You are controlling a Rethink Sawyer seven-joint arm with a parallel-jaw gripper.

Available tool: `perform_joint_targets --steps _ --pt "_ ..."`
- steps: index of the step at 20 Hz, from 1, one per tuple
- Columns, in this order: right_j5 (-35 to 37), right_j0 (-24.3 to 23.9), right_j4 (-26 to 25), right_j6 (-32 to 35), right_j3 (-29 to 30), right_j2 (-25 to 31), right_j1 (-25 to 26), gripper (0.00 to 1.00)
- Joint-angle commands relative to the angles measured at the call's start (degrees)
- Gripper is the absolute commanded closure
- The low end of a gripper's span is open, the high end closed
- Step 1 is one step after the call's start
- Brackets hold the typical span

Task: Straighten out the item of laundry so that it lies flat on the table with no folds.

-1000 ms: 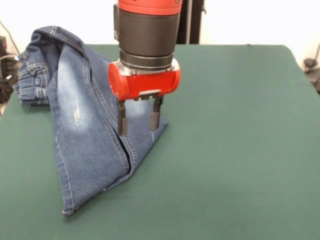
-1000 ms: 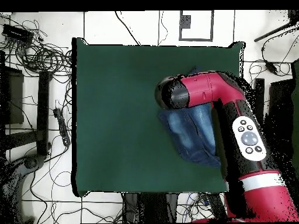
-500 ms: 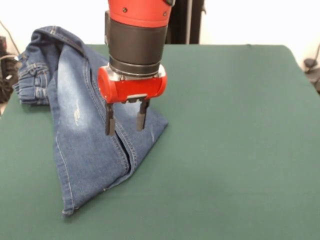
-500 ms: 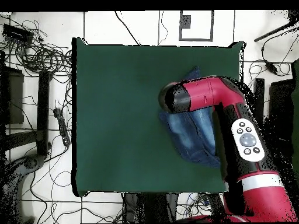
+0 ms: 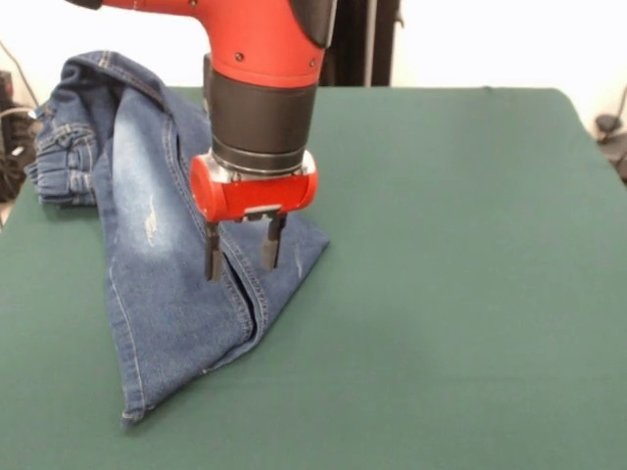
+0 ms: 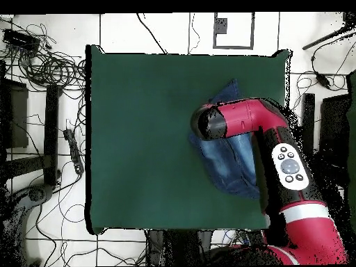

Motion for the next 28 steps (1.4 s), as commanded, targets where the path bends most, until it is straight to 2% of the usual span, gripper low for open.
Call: perform_joint_targets --steps 1,9,17,23,28 --pt "-2.3 3.0 3.8 9.0 2.8 -0.6 2.7 0.00" --pt "-1.8 4.9 5.9 9.5 1.2 -1.7 3.6 0.00" --pt "-3.3 5.3 7.7 10.0 2.6 -3.0 3.1 0.00" --pt "-5.4 5.8 6.9 11.0 2.6 -4.8 3.3 0.00" --pt "-7.5 5.9 6.9 11.2 1.8 -5.7 5.4 0.00"
